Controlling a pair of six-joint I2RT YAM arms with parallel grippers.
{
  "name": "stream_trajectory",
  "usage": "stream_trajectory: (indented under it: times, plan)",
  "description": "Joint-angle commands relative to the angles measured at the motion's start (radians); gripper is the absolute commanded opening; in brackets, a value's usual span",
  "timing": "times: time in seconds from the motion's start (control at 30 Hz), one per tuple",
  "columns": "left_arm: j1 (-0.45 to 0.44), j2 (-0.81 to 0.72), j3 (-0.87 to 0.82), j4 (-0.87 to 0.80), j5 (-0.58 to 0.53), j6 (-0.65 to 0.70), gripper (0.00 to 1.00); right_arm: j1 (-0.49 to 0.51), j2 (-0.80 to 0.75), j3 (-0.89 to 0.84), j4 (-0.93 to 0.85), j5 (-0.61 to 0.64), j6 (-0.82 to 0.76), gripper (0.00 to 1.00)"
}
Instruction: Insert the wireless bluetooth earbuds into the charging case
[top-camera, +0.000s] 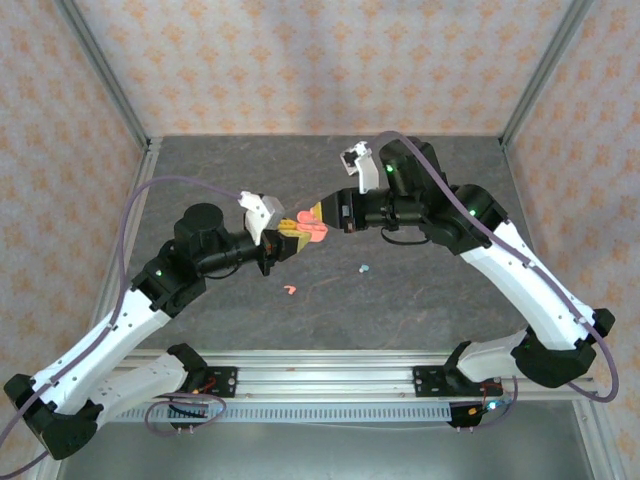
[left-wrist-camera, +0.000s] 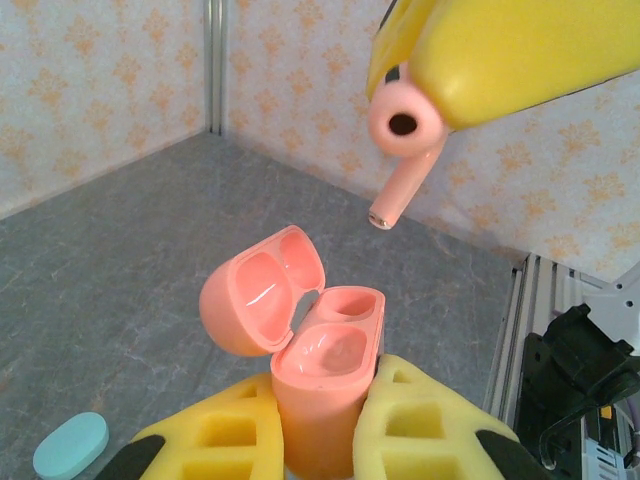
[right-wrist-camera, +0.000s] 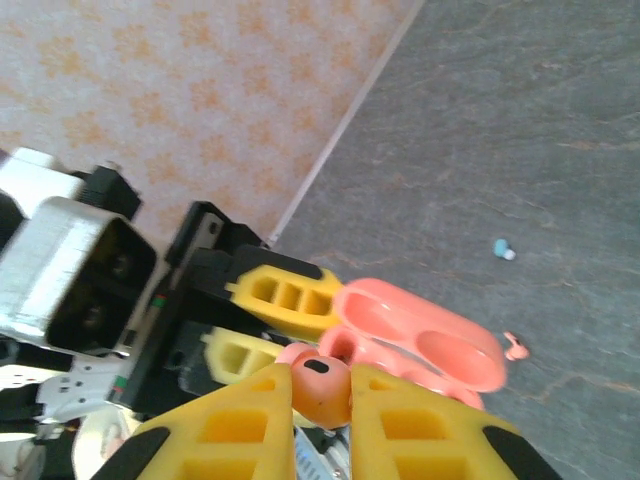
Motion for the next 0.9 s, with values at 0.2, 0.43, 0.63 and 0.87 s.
stream_trajectory:
  times: [0.2, 0.43, 0.63, 0.87]
  plan:
    - [0.000, 0.002, 0.008, 0.078, 0.015, -0.015, 0.00, 0.005, 0.019, -0.036, 0.099, -0.068, 0.020, 0.17]
    - [-0.001, 0.001, 0.001, 0.087, 0.031, -0.022, 0.00, 0.005, 0.030, -0.051, 0.091, -0.067, -0.005, 0.17]
    - [-0.002, -0.004, 0.006, 0.086, 0.047, -0.027, 0.00, 0.004, 0.031, -0.066, 0.093, -0.088, -0.020, 0.17]
    - [-0.003, -0.009, 0.014, 0.070, 0.049, -0.022, 0.00, 0.005, 0.039, -0.078, 0.110, -0.133, -0.019, 0.17]
